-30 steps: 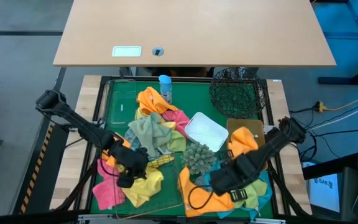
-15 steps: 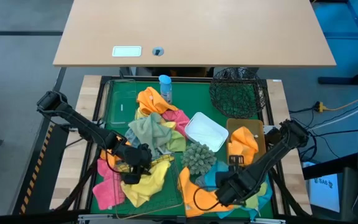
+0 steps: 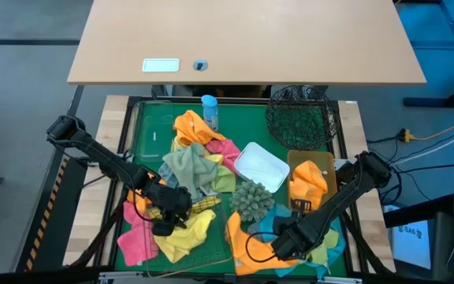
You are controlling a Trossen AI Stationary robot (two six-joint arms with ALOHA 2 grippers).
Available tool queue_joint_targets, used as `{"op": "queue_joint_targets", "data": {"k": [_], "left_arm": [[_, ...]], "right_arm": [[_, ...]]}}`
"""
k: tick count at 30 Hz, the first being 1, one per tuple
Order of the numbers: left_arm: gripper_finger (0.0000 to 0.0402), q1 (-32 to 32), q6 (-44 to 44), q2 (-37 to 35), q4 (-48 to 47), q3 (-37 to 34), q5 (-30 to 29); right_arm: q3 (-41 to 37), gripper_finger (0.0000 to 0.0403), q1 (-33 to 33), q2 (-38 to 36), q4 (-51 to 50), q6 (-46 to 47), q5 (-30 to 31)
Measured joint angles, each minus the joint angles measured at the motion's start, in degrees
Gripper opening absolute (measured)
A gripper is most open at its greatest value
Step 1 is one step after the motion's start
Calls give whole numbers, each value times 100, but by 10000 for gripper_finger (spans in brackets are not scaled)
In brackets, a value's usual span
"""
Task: Sort microfiber towel by color & place in baskets
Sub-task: Put the green microfiber cloth into the white bin
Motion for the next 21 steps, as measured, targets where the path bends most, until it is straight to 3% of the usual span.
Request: {"op": "queue_joint_targets", "data": {"k": [8, 12, 17, 21], "left_arm": [[116, -2, -4, -4, -1, 0, 34], [116, -2, -7, -4, 1, 0, 274], [116, -4, -11, -7, 1, 0, 295], [116, -4, -7, -7, 43, -5, 282]], "right_arm": [[-305, 153, 0, 0, 74, -6, -267], [-305, 104, 0, 0, 88, -26, -307], [-305, 16, 0, 0, 88, -193, -307], [-305, 19, 0, 0, 90, -219, -231]]}}
